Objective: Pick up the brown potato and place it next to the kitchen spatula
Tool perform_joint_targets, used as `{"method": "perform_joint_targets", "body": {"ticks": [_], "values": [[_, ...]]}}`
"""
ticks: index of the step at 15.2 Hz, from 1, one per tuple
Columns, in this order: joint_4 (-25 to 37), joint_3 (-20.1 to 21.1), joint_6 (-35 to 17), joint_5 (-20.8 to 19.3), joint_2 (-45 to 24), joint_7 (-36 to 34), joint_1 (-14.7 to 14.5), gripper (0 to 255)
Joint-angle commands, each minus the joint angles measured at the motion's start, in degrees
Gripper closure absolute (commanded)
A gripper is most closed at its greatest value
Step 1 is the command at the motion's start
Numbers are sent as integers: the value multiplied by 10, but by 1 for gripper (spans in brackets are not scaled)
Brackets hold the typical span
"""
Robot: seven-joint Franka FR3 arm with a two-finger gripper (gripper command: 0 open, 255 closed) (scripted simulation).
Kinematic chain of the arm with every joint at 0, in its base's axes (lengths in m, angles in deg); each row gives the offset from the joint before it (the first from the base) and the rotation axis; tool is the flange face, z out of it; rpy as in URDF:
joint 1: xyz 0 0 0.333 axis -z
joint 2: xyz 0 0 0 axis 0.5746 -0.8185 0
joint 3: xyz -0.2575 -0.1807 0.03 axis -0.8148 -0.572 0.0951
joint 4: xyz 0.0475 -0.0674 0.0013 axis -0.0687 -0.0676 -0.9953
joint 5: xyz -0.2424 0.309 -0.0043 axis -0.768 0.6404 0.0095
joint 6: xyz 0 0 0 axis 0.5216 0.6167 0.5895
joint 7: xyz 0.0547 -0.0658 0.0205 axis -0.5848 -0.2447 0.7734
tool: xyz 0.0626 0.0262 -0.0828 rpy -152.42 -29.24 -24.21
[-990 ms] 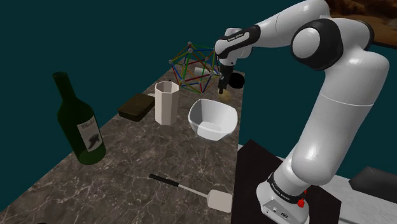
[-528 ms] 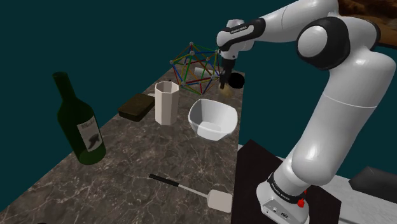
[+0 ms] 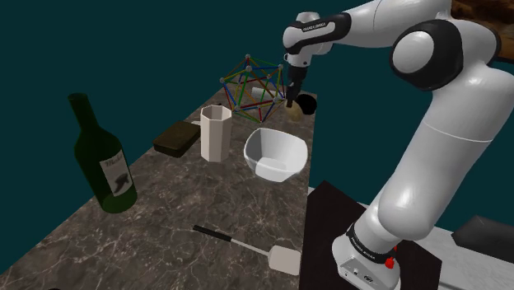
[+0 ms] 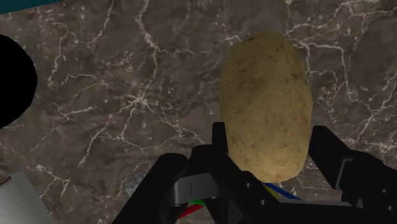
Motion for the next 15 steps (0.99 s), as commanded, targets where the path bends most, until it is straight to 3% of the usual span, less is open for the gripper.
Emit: {"method": "perform_joint_targets", "body": {"ticks": [1, 15], "values": [[-24, 7, -2, -8, 24, -23, -13, 255], [-172, 106, -25, -26, 155, -226, -109, 255]]}}
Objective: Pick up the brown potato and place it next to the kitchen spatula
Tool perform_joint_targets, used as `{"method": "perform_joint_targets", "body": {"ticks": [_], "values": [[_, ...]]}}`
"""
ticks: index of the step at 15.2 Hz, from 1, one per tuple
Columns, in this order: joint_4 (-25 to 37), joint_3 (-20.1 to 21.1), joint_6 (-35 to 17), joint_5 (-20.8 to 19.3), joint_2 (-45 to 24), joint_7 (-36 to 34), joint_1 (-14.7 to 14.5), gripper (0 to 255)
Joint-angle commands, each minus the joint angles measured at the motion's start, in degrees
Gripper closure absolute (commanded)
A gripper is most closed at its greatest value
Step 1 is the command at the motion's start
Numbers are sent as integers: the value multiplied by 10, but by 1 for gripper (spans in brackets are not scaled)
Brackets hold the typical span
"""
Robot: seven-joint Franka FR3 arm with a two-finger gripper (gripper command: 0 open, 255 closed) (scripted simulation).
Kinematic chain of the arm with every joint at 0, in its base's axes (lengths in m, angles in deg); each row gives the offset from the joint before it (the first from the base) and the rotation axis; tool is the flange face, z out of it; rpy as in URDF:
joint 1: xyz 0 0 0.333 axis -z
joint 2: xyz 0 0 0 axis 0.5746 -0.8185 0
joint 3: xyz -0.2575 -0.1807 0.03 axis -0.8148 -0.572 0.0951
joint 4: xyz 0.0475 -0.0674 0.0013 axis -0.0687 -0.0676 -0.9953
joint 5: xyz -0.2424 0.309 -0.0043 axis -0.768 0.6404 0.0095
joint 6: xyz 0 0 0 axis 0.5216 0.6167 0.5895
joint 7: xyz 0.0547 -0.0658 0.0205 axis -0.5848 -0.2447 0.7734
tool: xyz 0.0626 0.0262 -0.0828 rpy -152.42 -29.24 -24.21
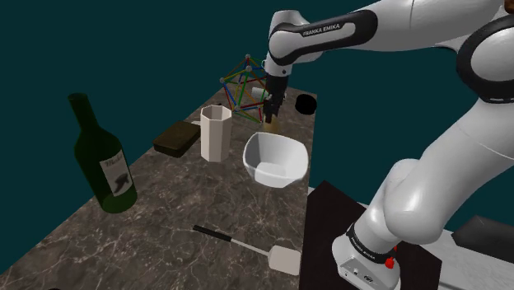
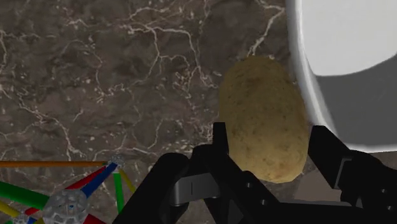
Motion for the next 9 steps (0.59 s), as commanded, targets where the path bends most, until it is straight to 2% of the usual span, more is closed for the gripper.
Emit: {"method": "perform_joint_targets", "body": {"ticks": [1, 9], "values": [[-11, 17, 1, 3, 11, -30, -14, 255], [-33, 83, -5, 25, 29, -139, -66, 255]]}}
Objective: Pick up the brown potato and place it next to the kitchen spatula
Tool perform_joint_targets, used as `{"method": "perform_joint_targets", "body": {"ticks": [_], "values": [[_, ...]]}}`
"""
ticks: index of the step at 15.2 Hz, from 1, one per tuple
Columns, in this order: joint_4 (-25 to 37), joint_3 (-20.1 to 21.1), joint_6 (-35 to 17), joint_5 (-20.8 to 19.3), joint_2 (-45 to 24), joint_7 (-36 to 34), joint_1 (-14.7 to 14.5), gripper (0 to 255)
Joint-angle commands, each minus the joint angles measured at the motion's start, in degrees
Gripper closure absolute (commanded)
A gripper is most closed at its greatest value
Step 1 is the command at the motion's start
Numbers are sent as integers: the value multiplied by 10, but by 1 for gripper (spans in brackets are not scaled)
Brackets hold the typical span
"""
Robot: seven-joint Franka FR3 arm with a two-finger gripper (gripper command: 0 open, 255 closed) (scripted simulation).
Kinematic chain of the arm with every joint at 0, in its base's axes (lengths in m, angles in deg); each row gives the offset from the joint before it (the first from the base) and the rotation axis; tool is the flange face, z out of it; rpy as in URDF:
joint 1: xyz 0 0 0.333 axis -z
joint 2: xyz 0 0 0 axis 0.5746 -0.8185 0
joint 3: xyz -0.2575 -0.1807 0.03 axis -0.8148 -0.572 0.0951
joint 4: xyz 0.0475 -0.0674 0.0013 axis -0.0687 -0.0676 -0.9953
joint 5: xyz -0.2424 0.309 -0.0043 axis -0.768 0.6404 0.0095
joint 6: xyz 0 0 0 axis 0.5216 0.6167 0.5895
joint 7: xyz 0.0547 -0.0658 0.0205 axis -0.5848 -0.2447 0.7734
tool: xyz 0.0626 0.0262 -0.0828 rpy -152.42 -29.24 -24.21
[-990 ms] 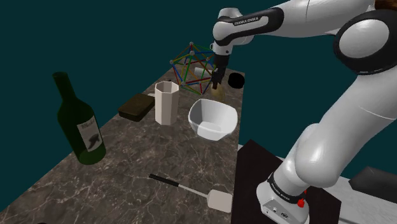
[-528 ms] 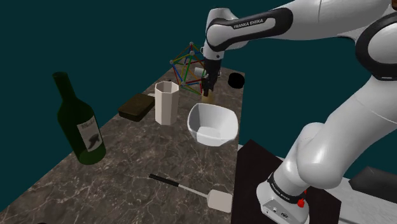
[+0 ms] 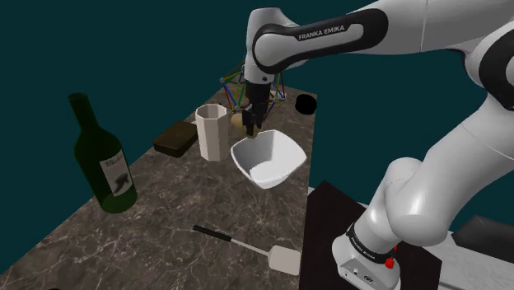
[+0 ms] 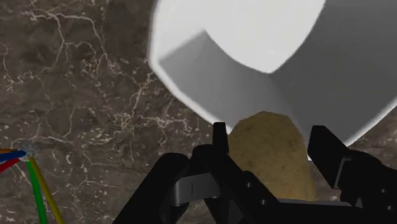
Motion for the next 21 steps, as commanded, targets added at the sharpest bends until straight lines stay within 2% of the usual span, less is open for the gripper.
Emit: {"method": "perform_joint_targets", "body": {"ticks": [1, 9, 16, 21], "values": [[-6, 17, -1, 7, 3, -28, -14, 255], [18, 82, -6, 30, -21, -134, -65, 255], [74, 134, -8, 41, -70, -227, -110, 255], [47, 134, -45, 41, -81, -225, -111, 255]]}}
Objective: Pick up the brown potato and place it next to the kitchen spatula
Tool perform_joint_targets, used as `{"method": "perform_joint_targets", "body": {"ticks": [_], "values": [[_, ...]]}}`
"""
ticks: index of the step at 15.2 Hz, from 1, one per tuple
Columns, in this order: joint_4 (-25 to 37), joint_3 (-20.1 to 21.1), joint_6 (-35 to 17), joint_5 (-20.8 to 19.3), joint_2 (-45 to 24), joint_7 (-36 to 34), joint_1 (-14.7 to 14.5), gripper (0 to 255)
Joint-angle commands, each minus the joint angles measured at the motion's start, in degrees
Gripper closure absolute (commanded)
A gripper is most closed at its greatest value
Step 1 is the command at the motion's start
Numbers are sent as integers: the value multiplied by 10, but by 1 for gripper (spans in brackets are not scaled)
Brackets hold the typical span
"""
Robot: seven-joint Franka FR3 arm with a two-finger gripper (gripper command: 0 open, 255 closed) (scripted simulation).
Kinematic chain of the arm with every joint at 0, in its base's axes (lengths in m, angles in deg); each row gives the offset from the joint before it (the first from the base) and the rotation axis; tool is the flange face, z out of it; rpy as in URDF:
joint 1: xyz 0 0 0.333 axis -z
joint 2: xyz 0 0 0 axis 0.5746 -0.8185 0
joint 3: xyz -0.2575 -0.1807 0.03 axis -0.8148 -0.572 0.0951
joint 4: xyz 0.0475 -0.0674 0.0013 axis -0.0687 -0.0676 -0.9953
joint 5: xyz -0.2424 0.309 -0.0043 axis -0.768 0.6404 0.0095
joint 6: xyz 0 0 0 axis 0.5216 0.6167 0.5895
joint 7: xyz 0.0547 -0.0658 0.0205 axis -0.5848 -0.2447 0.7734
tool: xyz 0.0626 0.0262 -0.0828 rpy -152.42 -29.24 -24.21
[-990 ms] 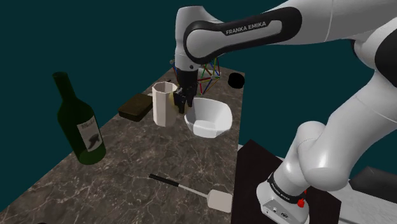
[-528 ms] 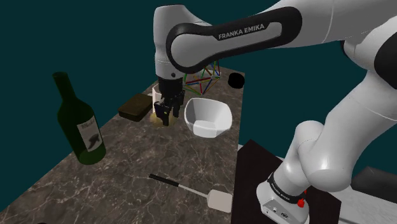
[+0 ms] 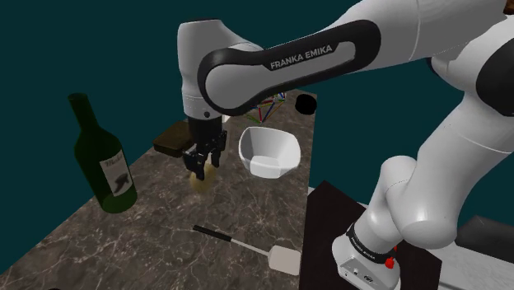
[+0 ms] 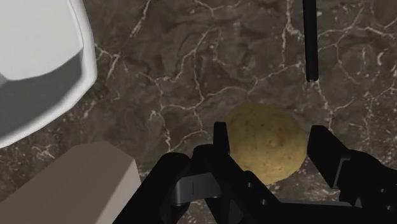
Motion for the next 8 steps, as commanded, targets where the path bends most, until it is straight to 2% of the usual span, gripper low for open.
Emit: {"method": "perform_joint_targets", "body": {"ticks": [1, 8], "values": [[-11, 0, -16, 0, -5, 1, 0, 255], [-42, 1, -68, 0, -26, 4, -1, 255]]}}
